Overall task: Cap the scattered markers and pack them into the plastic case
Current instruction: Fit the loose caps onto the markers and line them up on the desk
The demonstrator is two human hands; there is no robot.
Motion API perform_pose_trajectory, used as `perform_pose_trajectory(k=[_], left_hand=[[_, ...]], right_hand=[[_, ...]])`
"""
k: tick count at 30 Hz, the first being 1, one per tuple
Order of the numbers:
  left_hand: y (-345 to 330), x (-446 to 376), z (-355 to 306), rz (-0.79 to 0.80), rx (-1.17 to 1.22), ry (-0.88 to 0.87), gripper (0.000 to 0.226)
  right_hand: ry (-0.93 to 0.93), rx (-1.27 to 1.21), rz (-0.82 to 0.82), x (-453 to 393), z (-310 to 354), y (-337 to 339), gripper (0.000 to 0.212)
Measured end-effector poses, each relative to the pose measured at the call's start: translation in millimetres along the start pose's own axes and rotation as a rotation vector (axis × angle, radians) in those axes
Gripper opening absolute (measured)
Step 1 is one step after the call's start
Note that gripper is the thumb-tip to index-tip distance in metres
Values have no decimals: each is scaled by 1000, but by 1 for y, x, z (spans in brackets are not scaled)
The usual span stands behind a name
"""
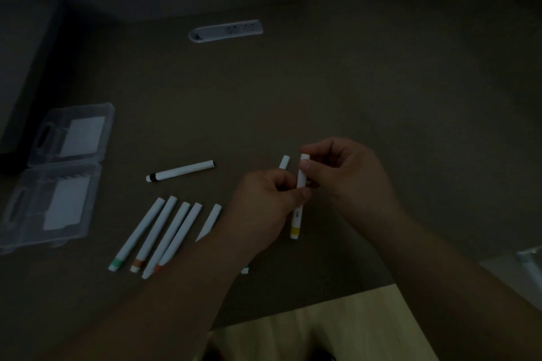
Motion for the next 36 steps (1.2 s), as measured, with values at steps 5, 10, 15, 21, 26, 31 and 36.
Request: perform_pose_trajectory(k=[5, 10, 15, 21, 26, 31, 36], left_hand=[[4, 3, 5, -11, 66, 9, 12], [8, 9, 12, -31, 51, 31, 12], [12, 15, 18, -35, -13, 76, 15], [51, 28, 31, -155, -59, 111, 13], [113, 41, 45, -400, -112, 77, 14], [164, 53, 72, -631, -250, 126, 15], [194, 64, 97, -726, -511, 219, 33]], right_hand=[[3, 21, 18, -1, 2, -5, 19], [-38, 72, 61, 1, 2, -14, 15], [-83, 114, 83, 5, -1, -22, 13], [-238, 133, 120, 14, -16, -37, 13], [-308, 225, 226, 27, -22, -56, 20], [-335, 356, 268, 34, -23, -71, 22], [-414, 419, 204, 28, -23, -57, 20]])
Point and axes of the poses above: each hand's wrist, its own x-axis away from the middle knuckle, its own y-axis out of the back of the hand, z = x × y, the point moved 6 cm from there along -x, towards the middle knuckle, and after that the axes turned 10 degrees about y, right-handed, at the moved point
